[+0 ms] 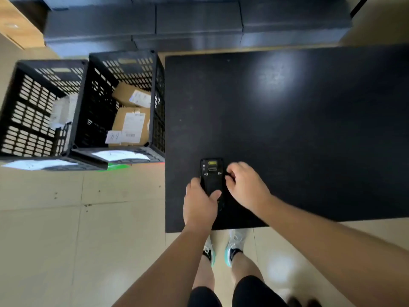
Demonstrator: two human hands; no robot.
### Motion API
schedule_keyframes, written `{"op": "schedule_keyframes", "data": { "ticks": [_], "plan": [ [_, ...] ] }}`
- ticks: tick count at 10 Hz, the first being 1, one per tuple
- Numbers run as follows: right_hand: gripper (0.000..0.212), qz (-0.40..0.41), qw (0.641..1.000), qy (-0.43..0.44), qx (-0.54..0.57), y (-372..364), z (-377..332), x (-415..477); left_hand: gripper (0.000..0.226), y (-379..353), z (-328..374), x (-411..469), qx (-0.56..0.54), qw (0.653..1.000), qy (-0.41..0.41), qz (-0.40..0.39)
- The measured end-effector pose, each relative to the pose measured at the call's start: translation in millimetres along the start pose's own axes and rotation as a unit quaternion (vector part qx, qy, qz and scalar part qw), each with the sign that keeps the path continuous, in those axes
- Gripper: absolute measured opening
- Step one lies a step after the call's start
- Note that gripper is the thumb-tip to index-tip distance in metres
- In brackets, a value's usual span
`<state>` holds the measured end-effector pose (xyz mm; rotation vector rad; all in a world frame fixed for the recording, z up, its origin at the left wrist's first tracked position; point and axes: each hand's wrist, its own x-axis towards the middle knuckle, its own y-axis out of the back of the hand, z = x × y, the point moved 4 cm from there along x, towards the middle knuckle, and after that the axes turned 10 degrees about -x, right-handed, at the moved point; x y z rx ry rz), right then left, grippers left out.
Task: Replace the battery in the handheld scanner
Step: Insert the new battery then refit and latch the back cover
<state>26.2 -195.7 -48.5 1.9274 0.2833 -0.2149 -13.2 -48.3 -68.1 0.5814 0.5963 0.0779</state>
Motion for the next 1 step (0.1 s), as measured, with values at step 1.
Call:
{"op": "schedule_keyframes", "data": {
  "ticks": [1],
  "plan": [
    [0.009,-0.013,0.996,-0.082,0.028,5.2,20.8,-60.9,0.055,18.4,-14.2,-29.5,-0.012,1.0,-0.013,-0.025]
  ]
}}
